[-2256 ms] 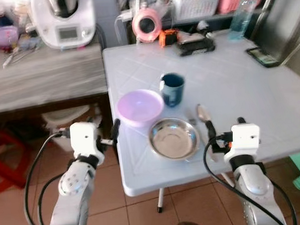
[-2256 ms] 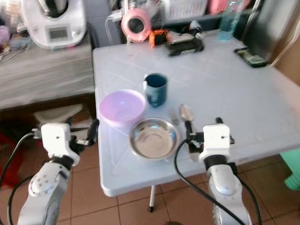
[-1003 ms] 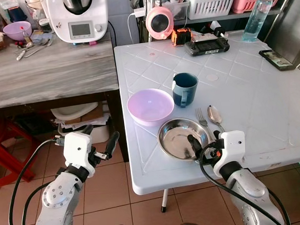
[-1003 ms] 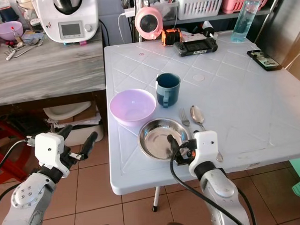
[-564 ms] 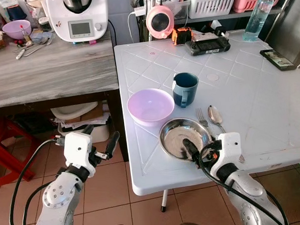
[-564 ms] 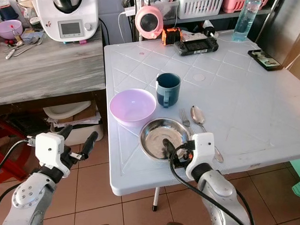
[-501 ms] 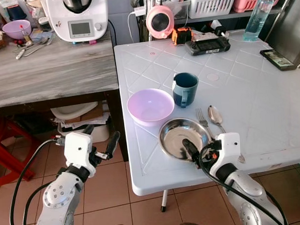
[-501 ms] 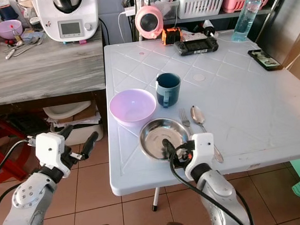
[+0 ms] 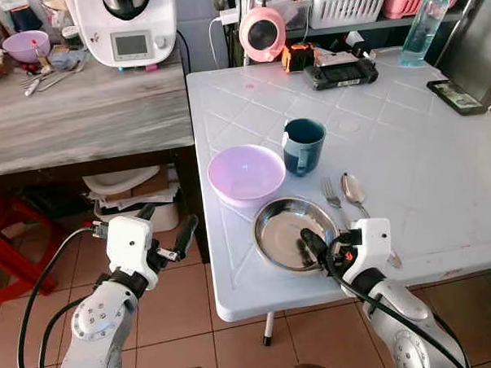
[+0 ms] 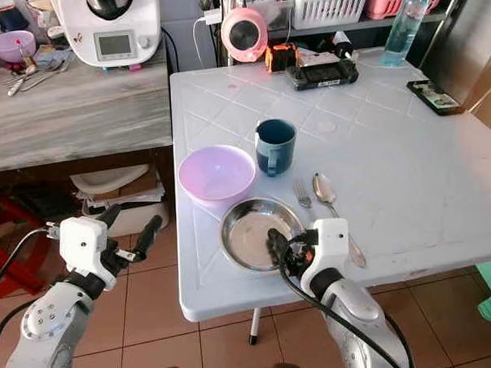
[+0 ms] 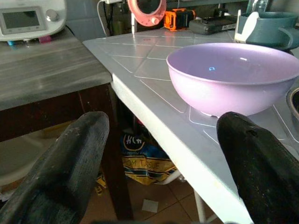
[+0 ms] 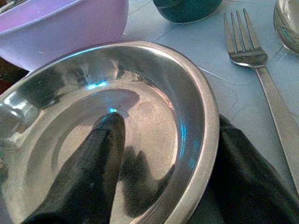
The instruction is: Setting the table
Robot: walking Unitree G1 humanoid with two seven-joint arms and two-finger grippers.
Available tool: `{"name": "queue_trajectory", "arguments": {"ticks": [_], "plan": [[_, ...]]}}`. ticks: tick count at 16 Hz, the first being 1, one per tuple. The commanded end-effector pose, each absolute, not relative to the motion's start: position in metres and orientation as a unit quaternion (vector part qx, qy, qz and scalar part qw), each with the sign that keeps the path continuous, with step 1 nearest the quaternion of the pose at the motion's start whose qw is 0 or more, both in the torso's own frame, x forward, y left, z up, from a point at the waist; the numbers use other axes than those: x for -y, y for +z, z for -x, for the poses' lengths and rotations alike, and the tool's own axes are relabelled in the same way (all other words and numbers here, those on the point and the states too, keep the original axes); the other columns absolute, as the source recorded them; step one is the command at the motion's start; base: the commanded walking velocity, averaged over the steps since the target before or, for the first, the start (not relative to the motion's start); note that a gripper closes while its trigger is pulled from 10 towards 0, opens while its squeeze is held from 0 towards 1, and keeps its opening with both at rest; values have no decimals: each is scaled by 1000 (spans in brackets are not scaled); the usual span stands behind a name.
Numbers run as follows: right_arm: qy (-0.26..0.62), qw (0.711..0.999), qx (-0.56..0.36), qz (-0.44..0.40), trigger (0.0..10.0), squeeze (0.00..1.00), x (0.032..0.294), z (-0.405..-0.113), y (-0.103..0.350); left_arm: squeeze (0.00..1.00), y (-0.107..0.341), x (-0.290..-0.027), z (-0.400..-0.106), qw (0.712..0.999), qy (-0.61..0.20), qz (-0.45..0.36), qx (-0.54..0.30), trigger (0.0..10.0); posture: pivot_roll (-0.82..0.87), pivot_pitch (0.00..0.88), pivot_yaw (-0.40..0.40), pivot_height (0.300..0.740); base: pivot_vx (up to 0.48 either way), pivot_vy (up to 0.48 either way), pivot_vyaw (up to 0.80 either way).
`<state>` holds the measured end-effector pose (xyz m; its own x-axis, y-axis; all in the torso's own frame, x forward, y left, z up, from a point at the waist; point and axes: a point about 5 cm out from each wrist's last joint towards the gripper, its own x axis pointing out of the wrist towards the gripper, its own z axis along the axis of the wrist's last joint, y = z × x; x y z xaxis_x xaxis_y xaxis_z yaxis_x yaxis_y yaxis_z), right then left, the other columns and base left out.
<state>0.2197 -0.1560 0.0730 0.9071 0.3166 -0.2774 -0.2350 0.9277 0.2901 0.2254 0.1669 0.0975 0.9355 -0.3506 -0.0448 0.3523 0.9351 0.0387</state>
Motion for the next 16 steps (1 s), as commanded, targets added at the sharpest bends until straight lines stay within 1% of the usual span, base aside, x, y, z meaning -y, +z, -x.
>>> {"name": "queue_trajectory", "arguments": {"ticks": [1,6,13,15,16], "plan": [[144,968,-161,-129,0,0,156,-219,76,0,102,-165,-227,983,-182,-27,-10,10000,-18,0,15,740,0,0,0],[142,966,-178,-119,0,0,156,-218,71,0,100,-164,-226,981,-193,-26,-13,10000,-22,0,14,740,0,0,0],[130,964,-195,-127,0,0,159,-217,67,0,99,-164,-228,979,-200,-28,-16,10000,-26,0,17,740,0,0,0],[125,963,-198,-131,0,0,159,-218,66,0,98,-165,-228,980,-196,-30,-17,10000,-25,0,17,740,0,0,0],[119,962,-200,-143,0,0,160,-219,66,0,96,-167,-229,983,-181,-32,-23,10000,-26,0,18,740,0,0,0]]}}
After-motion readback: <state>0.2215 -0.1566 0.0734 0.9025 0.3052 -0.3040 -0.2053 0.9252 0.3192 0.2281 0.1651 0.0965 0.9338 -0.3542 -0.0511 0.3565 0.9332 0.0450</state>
